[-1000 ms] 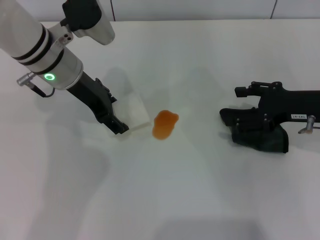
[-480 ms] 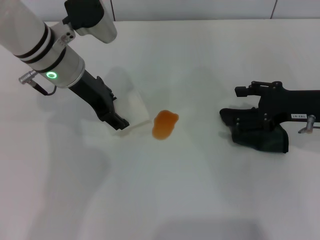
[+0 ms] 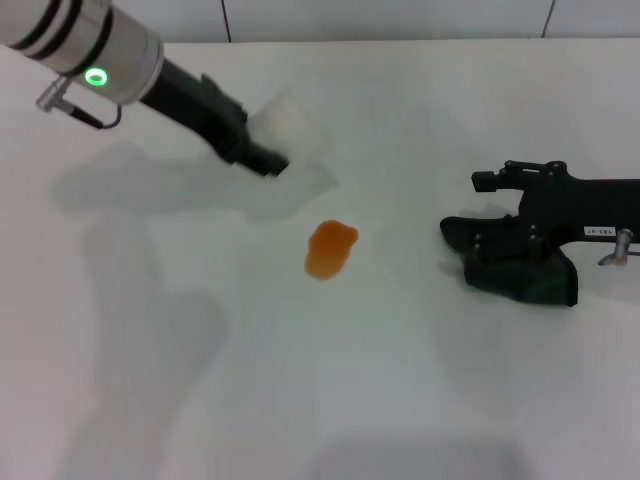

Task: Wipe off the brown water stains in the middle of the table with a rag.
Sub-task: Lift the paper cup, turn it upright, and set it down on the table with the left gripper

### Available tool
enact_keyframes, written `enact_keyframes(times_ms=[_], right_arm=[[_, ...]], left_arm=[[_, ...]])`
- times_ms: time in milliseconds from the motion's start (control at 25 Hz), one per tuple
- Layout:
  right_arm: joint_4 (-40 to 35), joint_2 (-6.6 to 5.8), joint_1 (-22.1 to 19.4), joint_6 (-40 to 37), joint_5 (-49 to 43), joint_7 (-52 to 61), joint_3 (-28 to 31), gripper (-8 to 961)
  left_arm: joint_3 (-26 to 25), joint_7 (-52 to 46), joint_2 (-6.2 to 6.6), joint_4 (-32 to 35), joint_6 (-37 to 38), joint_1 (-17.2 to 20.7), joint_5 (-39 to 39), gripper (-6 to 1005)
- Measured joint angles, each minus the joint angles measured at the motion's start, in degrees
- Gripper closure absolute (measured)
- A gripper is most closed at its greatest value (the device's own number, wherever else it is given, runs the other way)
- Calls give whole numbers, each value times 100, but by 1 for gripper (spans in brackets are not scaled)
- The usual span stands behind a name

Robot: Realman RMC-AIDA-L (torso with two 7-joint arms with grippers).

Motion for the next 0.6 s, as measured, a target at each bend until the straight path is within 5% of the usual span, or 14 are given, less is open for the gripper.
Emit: enact_keyframes(times_ms=[240,600], right_arm=[[-4,2,-21,0,31,0,1,98],[12,2,-2,0,37,0,3,98]], left_arm=[[0,84,-20,63,82,508,-1174,402],[1,746,-8,606,277,1876,-3343,412]])
